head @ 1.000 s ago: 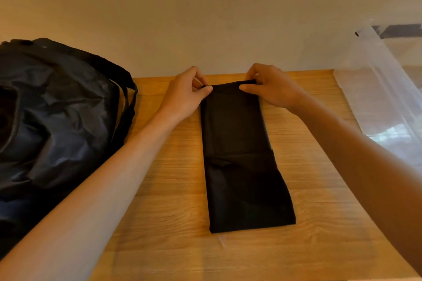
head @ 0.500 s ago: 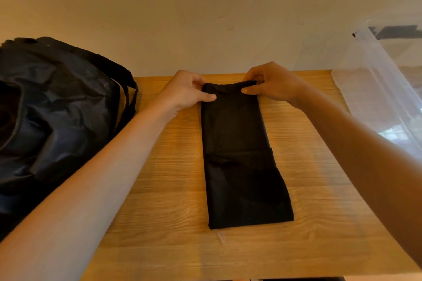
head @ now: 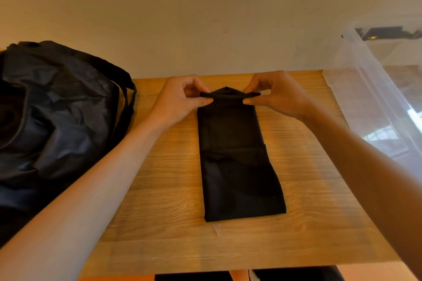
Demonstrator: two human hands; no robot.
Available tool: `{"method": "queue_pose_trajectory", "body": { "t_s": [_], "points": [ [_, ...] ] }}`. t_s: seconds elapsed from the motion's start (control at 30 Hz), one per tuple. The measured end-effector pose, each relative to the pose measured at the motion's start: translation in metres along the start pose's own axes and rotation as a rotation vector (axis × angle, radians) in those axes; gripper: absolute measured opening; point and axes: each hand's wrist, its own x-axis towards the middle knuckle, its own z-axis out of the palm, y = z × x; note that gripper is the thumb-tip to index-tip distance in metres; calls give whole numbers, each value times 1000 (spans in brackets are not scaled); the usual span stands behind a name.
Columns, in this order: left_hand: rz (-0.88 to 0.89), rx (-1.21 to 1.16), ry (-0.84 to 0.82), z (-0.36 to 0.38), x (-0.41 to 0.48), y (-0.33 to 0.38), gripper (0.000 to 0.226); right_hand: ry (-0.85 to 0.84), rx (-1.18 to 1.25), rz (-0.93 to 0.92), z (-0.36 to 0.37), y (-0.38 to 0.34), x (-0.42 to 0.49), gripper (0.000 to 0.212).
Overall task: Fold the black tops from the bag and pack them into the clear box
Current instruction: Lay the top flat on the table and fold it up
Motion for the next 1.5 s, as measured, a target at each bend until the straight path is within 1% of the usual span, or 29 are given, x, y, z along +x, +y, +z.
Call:
{"method": "queue_pose_trajectory", "body": {
  "t_s": [0.1,0.2,0.27,0.33,0.43,0.5,0.57,0.63,0.73,0.83,0.97,1.07,1.2,1.33,1.5],
  "points": [
    [110,7,-64,3,-14,-1,17,1,-41,-67,2,2,-15,18],
    [168,57,-88,5,-27,-2,23,-3,-73,-112,4,3,-28,22],
    [190,92,-99,6,-33,-4,21,-7,-117,-161,7,6,-32,22],
    [197,129,-103,7,-39,-6,23,-1,-174,-221,10,9,-36,22],
    [132,163,-115,9,-48,-7,42,14,-238,-291,14,13,-40,19],
    [136,182,-131,9,-53,-8,40,22,-309,-340,18,14,-44,15],
    [150,182,-128,10,-57,-8,34,15,-329,-342,20,16,-46,16],
    [165,181,-112,11,-59,-6,34,9,-324,-340,20,16,-46,16],
    [192,188,-86,12,-61,-4,39,43,-322,-357,20,17,-46,19],
    [271,206,-103,10,-62,-8,41,77,-364,-390,22,20,-51,23],
    [295,248,-124,11,-65,-10,46,92,-411,-448,22,20,-57,26],
    [333,317,-140,13,-68,-9,48,77,-450,-488,21,20,-61,33],
    [416,402,-173,13,-70,-13,45,22,-465,-540,22,22,-65,30],
    [465,466,-157,13,-75,-13,32,-5,-482,-538,20,19,-68,30],
    [487,457,-151,12,-79,-14,30,-30,-483,-558,20,15,-71,27]
  ]
}}
